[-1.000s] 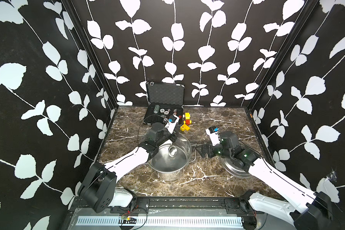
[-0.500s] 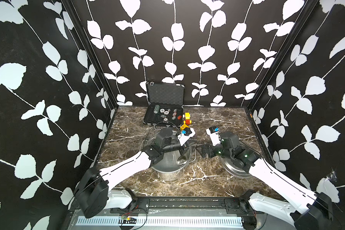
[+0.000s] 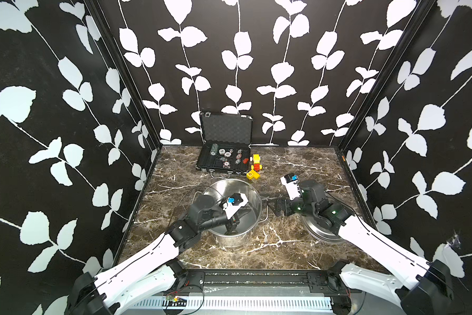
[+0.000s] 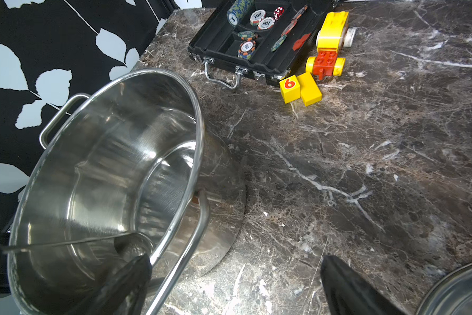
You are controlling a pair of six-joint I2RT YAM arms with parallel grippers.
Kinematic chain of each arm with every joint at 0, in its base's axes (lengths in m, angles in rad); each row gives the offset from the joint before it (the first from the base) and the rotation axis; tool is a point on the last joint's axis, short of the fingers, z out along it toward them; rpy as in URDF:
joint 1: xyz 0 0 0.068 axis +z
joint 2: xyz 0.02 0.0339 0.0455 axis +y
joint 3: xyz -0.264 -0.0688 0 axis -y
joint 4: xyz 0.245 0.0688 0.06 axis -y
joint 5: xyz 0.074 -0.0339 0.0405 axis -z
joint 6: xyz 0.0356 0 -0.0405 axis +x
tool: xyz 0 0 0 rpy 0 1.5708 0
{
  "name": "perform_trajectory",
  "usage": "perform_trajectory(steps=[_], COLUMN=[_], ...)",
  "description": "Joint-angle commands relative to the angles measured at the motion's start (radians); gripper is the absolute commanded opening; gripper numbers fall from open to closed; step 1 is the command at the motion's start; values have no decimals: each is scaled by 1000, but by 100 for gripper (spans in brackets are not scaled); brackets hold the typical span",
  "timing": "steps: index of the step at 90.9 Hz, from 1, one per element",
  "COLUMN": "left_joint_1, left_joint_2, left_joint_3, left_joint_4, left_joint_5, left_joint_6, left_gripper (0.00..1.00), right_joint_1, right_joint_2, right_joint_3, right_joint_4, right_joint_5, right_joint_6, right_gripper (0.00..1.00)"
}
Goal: Stir the soup with a spoon
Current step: Stir the soup in the pan with a stick.
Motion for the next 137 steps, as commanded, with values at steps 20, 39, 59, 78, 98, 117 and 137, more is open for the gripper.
perform_trajectory(steps=[20,39,59,78,98,117,137], left_joint_1=[0,75,184,198,198,180,76], left_joint_2=[-62,48,177,320,468,562,580], left_joint_3=[-35,-17,57,157,268,337,354], left_joint_4=[15,171,237,238,254,297,287], left_joint_5=[-498,-628,-606,-510,-303,-101,-2], left_joint_6=[-49,-85,-70,-28,-8,-29,44], left_gripper=[0,0,0,0,0,0,0], right_joint_1=[12,13,14,14,14,14,14], right_joint_2=[27,29,7,-9,-29,-51,-60], right_joint_3=[31,36,26,13,0,-13,-15], right_joint_4=[42,36,21,19,17,21,23], right_joint_5=[-19,-20,-8,0,11,43,54], right_joint_6=[-8,-15,-23,-19,-15,-6,-3], right_gripper=[99,99,99,99,99,99,99])
